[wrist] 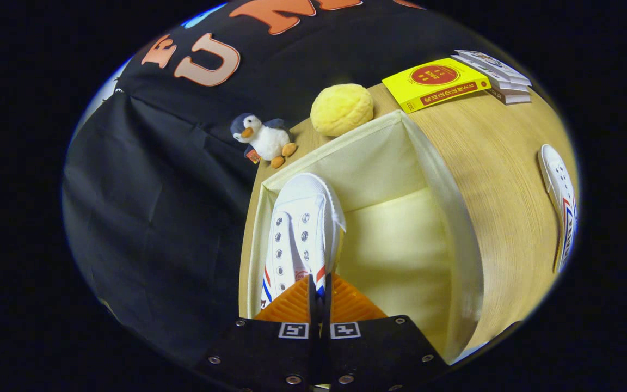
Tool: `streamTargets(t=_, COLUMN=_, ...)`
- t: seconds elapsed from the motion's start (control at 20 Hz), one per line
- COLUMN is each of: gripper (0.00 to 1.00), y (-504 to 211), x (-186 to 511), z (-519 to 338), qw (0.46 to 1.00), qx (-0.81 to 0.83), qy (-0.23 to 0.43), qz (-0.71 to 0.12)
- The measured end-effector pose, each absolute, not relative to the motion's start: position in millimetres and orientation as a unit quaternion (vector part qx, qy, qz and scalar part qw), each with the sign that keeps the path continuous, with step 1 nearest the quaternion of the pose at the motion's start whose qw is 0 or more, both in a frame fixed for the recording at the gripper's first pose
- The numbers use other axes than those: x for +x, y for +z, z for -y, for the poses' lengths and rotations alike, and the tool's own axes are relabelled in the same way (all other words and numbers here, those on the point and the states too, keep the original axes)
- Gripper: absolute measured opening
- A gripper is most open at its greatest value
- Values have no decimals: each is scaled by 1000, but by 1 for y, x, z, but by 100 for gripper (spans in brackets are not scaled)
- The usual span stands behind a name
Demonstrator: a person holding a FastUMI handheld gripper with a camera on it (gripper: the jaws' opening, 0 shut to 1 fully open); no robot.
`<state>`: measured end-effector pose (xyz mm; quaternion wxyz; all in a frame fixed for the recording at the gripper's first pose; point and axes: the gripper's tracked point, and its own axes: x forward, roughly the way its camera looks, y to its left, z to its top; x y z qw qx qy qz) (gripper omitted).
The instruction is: Open the storage box then place both shoes into the box .Put the left shoe in first, then the right shoe, with the right side of both shoes facing outward in a uniform manner.
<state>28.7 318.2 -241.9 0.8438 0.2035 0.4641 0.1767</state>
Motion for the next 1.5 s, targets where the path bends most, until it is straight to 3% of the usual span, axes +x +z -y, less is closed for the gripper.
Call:
streamTargets(t=0.15, gripper=0, y=-254, x=27, z=-321, qw=846, qx=182, qy=166, qz=-473)
streamTargets(t=0.35, gripper=8, y=-268, x=26, z=-325, qw=844, qx=149, qy=167, qz=-487)
streamTargets(t=0.45, gripper=24, y=-250, x=29, z=-333, qw=844, qx=177, qy=183, qz=-472)
streamTargets(t=0.5, gripper=44, y=-245, x=31, z=-328, qw=847, qx=176, qy=181, qz=-469)
streamTargets(t=0.65, gripper=64, y=-236, x=34, z=-315, qw=852, qx=175, qy=177, qz=-460)
streamTargets(t=0.8, gripper=91, y=-215, x=31, z=-311, qw=849, qx=203, qy=195, qz=-447)
streamTargets(t=0.9, gripper=98, y=-195, x=31, z=-308, qw=849, qx=219, qy=211, qz=-432)
streamTargets(t=1.2, gripper=98, y=-145, x=34, z=-278, qw=856, qx=234, qy=238, qz=-395)
streamTargets(t=1.5, gripper=98, y=-131, x=43, z=-198, qw=876, qx=227, qy=208, qz=-371)
